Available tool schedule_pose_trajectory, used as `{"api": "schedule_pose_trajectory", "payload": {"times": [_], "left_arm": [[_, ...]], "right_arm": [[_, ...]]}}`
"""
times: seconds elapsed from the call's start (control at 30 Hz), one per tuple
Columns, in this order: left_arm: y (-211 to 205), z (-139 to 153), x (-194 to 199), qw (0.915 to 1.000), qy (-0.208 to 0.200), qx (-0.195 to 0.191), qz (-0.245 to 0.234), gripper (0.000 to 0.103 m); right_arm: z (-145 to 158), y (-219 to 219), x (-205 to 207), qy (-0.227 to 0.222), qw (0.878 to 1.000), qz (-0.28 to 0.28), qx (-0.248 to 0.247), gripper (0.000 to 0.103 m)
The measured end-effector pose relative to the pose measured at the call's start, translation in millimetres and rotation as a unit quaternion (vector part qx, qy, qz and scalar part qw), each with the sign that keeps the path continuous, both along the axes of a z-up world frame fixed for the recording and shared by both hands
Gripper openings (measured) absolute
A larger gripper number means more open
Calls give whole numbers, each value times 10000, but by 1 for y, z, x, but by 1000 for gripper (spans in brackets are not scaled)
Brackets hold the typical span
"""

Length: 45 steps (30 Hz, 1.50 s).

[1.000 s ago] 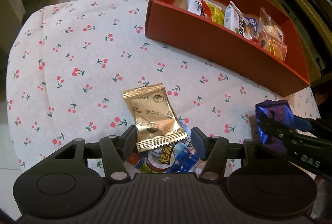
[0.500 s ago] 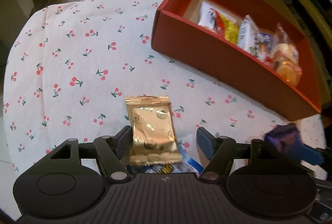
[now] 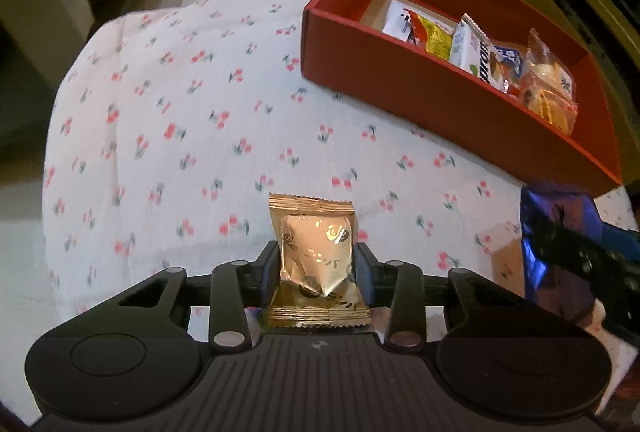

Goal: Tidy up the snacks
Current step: 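Carry the gold sachet and blue foil bar over the red box with both grippers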

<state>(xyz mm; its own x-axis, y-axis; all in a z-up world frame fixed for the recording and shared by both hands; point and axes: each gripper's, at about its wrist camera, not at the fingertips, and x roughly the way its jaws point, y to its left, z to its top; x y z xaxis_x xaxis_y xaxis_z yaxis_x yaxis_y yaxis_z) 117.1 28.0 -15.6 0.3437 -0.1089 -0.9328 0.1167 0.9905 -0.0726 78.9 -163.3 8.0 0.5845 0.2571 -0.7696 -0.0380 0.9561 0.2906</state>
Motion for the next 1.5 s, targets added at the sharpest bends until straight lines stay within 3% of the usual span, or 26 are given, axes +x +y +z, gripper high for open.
{"api": "schedule_pose_trajectory", "payload": {"times": [0.17, 0.47, 0.83, 1.5], "left_arm": [[-12, 19, -4, 9996, -172, -154, -189, 47], [-20, 41, 9, 9957, -465, -755, -284, 47], [-42, 61, 35, 9908, -778, -1047, -371, 47], [-65, 60, 81, 9909, -1002, -836, -332, 46]], "right_arm": [[10, -7, -3, -192, 9996, -158, 118, 62], [19, -22, 13, -324, 9982, -381, 340, 62], [32, -31, 36, -551, 9952, -602, 544, 62], [32, -45, 86, -691, 9915, -993, 471, 62]]}}
